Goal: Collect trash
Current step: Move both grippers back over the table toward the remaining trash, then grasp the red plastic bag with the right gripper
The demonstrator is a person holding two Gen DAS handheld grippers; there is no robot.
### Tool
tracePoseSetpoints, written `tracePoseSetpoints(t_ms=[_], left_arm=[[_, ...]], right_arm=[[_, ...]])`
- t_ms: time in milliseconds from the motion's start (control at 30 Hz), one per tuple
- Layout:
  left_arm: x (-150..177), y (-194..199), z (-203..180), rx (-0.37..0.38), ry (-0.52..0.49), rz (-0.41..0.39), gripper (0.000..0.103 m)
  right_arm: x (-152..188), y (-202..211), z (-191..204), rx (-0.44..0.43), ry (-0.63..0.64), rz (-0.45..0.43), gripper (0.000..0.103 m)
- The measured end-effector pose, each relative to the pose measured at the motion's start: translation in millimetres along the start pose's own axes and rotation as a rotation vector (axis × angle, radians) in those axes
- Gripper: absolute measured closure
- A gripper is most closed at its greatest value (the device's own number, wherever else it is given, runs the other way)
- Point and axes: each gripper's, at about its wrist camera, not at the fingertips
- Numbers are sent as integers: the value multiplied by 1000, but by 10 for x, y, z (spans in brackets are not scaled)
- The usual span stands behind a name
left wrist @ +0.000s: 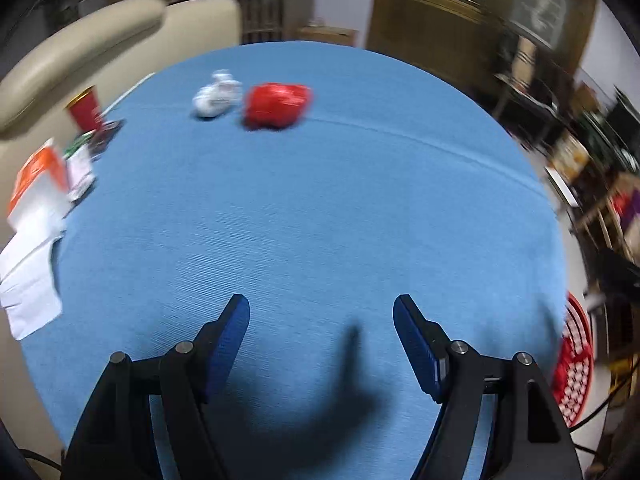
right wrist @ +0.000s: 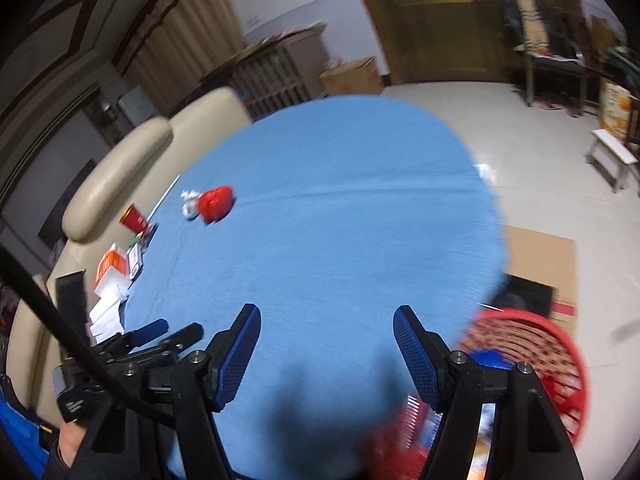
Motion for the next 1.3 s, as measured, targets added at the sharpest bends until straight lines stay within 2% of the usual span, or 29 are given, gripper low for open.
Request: tracePoseSetpoints(t_ms=[167, 333, 533, 767, 900, 1000, 1133, 1300], left_arm=[[-96, -91, 516, -40, 94, -4, 28], [-117, -235, 861, -62, 164, 6, 28], [-113, -276, 1068, -69, 206, 23, 28], [-253, -278, 1290, -75, 237, 4, 28], [-393, -281, 1393, -79, 255, -19, 28], [-540, -324, 1440, -80, 261, -38, 28], [-819, -428, 1431, -66, 265, -69, 28], [-1275, -702, 1329, -13, 265, -86, 28]], right_arm=[[-311, -702, 484, -52, 52, 55, 30], [-646, -1342, 1005, -80, 132, 81, 30], [-1033, -1991, 1435, -85, 144, 94, 30], [-1289, -2598, 1716, -62, 106, 115, 30], [-1362, -2817, 1857, -44, 134, 130, 31], [-1369, -2914, 1929, -43, 175, 151, 40], [-1315, -2785, 1909, -42, 240, 148, 44], [-1135, -2454, 1600, -41, 218, 148, 44]])
Point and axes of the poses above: each gripper's, at about its wrist camera, not at the fingertips, and y roughly against the way its jaws point, z to its left, x to its underside
